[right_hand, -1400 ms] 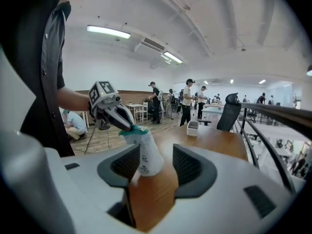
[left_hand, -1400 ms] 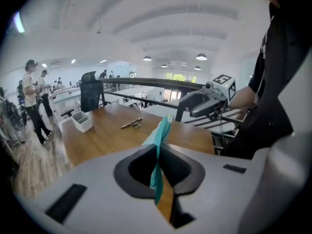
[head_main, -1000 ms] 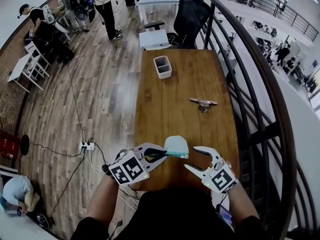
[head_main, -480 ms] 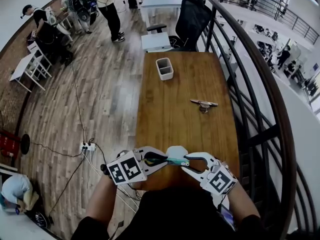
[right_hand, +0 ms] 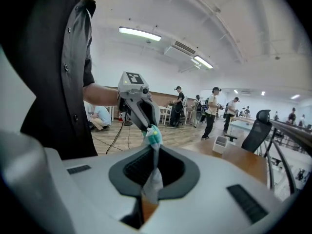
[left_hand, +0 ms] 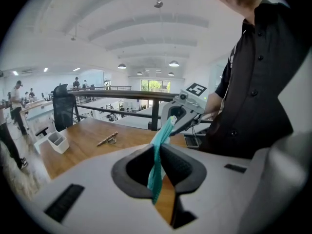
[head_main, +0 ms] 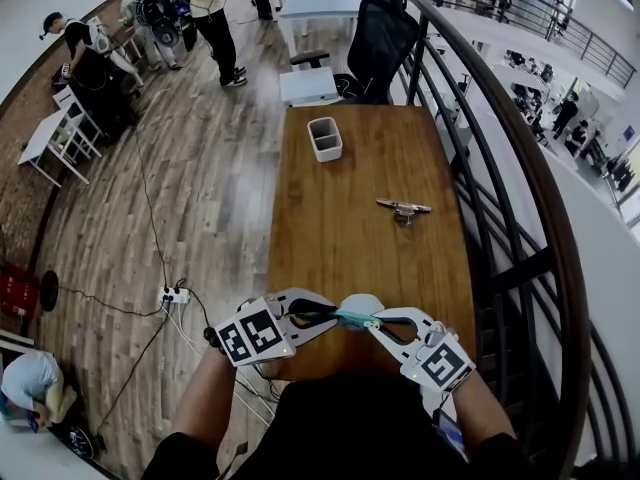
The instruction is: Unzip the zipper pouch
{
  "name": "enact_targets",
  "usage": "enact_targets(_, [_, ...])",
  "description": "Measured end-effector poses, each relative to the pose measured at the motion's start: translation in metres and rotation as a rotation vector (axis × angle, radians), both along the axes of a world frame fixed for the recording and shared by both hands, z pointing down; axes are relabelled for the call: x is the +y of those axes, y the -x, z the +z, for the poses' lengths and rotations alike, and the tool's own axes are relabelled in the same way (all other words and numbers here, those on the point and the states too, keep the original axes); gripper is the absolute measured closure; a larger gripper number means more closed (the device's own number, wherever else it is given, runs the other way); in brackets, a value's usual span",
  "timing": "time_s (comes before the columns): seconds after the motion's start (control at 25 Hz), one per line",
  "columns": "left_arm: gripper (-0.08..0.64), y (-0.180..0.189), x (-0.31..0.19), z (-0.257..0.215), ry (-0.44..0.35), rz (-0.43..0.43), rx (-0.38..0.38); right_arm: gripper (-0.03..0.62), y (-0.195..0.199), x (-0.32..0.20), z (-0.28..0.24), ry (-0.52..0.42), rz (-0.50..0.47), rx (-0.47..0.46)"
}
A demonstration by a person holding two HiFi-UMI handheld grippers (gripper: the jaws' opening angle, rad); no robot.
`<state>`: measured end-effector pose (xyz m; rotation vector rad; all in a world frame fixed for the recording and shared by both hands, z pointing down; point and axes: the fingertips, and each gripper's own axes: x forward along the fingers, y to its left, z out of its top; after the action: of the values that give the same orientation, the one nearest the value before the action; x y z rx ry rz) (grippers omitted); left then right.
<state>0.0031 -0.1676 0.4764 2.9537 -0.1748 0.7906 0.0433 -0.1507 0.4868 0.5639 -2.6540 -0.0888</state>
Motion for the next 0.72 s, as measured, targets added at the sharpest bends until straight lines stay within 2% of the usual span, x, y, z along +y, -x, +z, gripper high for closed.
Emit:
enact_targets(0.12, [0.494, 0.002, -0.006, -0.005, -0.025, -0.030, 0.020, 0.589, -0.007, -0.005, -0.002, 0.026, 0.069, -0.044])
enact_targets(0.32, [0.456, -0.001, -0.010, -0.028, -0.021, -0.078, 0.125, 0.591, -0.024, -0.018, -0.009, -0.004, 0.141, -0.065])
enact_targets(0.48, [0.465, -0.018, -0.007, -0.038, 0.064, -0.105, 0.214, 0.591, -0.030, -0.027, -0.016, -0.017, 0.188, -0.078])
enact_targets(0.6, [0.500, -0.027, -0.009, -0.045, 0.131, -0.161, 0.259, 0.591, -0.030, -0.033, -0.023, -0.039, 0.207, -0.073])
enact_targets(0.72, [0.506, -0.033, -0.017, -0.051, 0.207, -0.232, 0.301, 0.591, -0.029, -0.037, -0.029, -0.070, 0.210, -0.049])
